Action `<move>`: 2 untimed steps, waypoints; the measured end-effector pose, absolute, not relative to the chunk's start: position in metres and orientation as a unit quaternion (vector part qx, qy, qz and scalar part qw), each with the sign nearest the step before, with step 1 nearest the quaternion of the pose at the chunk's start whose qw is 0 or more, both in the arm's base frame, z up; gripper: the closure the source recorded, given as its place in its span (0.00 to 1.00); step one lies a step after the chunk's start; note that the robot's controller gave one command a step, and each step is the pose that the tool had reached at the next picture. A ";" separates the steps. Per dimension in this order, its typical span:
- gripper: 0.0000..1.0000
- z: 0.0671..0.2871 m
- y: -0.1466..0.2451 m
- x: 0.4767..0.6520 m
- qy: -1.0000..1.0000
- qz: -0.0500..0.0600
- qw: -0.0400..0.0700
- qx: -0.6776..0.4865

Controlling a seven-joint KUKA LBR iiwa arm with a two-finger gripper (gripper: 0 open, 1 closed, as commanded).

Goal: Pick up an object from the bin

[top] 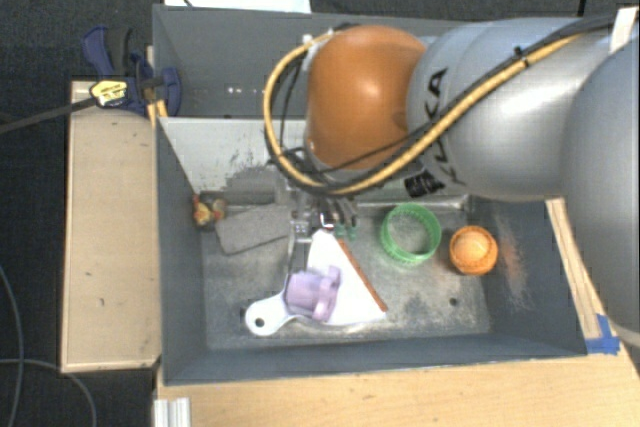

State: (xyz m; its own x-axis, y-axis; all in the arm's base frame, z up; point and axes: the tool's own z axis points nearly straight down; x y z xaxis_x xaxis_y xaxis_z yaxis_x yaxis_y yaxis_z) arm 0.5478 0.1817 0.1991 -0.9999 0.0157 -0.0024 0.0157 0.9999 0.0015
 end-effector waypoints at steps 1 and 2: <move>0.00 0.148 0.167 0.549 1.000 0.002 0.004 0.026; 0.00 0.085 0.132 0.523 1.000 0.001 0.003 -0.014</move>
Offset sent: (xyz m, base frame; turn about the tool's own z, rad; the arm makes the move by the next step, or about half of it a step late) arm -0.0320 -0.0577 -0.1250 -0.0500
